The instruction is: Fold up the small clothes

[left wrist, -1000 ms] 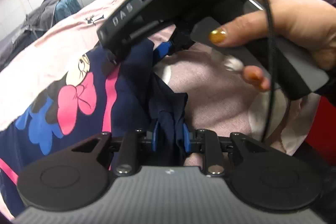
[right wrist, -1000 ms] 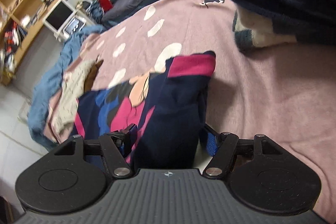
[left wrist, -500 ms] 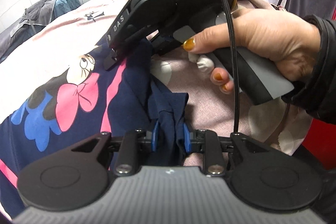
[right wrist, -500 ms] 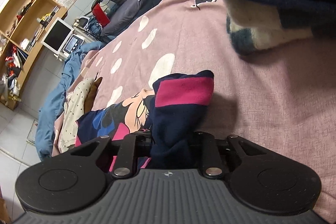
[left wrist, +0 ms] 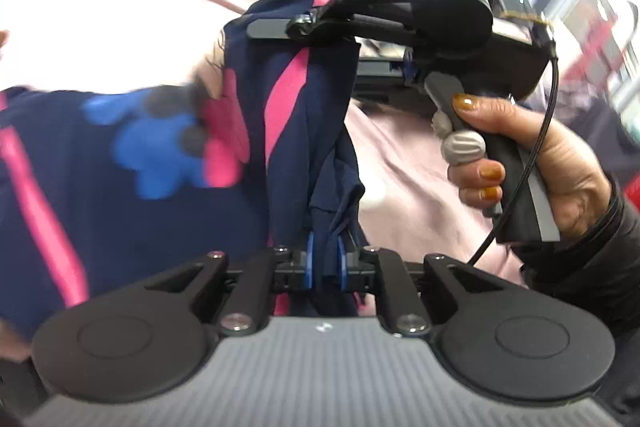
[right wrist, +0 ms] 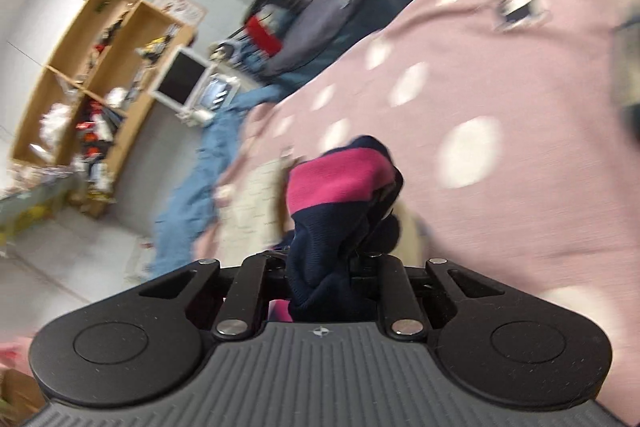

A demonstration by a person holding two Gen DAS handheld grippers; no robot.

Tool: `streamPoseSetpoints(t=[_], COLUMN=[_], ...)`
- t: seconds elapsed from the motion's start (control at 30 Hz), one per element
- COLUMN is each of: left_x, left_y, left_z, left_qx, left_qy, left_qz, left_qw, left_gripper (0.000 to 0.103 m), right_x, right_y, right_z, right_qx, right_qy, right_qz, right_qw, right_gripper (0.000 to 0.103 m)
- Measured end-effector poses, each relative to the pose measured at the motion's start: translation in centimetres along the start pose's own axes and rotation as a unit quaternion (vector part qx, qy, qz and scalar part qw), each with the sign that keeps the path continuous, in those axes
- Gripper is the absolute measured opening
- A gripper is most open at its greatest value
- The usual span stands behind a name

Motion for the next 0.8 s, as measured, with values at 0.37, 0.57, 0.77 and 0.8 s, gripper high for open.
streamPoseSetpoints(t=[0.37, 0.57, 0.77, 0.8], left_x=[-15.4, -19.6, -19.8, -18.9], left_y=[4.0, 5.5, 6.2, 5.7], left_z=[-6.4, -6.5, -9.9, -10.5], left_qx=[0.068, 0.069, 0.100, 0.106], left_qy=[-0.094, -0.177, -0.247, -0.250], left_qz=[-0.185, -0.220, -0.208, -0.189], left_qw=[0.9759, 0.9569, 0.9411, 0.9436], left_gripper=[0.011, 0.019, 0.040, 0.040], right_x=[-4.5, -3.1, -5.6, -5.7], right_y=[-0.8, -0.2, 0.6, 0.6], right_z=[14.1, 16.8, 10.6, 9.3], right_qx=[-0.075, -0.075, 0.003, 0.018], right_qy=[0.013, 0.052, 0.088, 0.097], right_qz=[0.014, -0.016, -0.166, -0.181], right_qw=[0.997, 0.996, 0.982, 0.979], right_gripper=[0.031, 0.079, 0.097, 0.098])
Point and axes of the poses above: each gripper's, at about its wrist camera, not at the fingertips, and z roughly the way its jaws point, x to its right, y to its underside, the point moved 5 cm from there along z, roughly the way its jaws point, and after that the axes turned 14 degrees about -x, right-handed, at the moved point
